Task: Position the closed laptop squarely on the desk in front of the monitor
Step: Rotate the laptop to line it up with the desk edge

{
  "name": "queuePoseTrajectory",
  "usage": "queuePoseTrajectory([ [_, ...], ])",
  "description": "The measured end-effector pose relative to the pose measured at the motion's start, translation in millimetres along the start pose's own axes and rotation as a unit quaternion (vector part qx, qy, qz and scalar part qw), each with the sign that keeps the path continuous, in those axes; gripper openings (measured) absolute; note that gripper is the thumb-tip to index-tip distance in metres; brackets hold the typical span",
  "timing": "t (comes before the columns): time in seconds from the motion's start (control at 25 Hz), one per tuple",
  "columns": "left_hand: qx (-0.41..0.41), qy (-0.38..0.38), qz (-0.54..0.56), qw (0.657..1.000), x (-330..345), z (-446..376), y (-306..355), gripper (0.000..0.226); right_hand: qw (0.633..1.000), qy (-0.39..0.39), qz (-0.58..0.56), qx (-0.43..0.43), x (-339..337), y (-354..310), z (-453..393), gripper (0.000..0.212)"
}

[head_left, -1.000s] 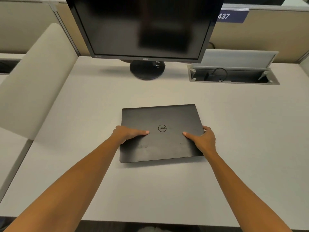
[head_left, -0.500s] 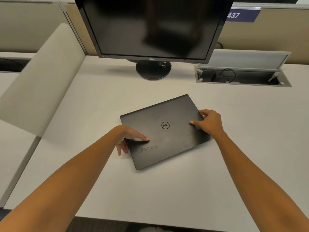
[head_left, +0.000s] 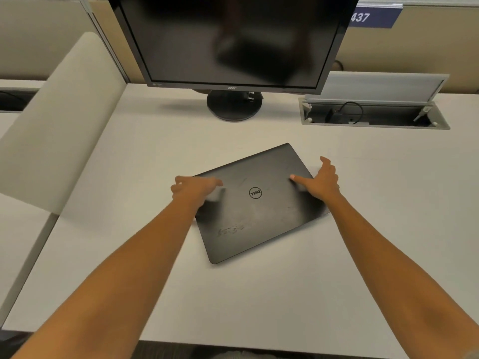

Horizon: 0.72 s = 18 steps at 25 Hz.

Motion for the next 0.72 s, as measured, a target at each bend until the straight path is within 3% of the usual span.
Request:
queuePoseTrajectory([
  [0.2,-0.096,-0.061,0.068,0.991,48,9,-17,0.163,0.996,-0.076,0.010,-0.039,15,-22,-30,0.127],
  [0.36,-0.087,-0.056,0.054,0.993,55,29,-2,0.169,0.976,-0.145,0.114,-0.119,48,-57,-30,0.128],
  [0.52,-0.056,-0.024,0.030,0.998,68,33,-8,0.171,0.955,-0.143,0.213,-0.148,62,-74,-32,0.123],
  [0.72,0.002,0.003,0.002,1.000,72,26,-13,0.169,0.941,-0.118,0.243,-0.203,63,-81,-34,0.118],
])
Point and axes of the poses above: each hand's wrist, its own z-axis away from the middle knuckle, its own x-axis out of the palm, y = z × x, the point moved 10 cm from there along -z, towards the middle knuckle, and after that the axes turned 8 degrees about -y, right-handed, at the moved point
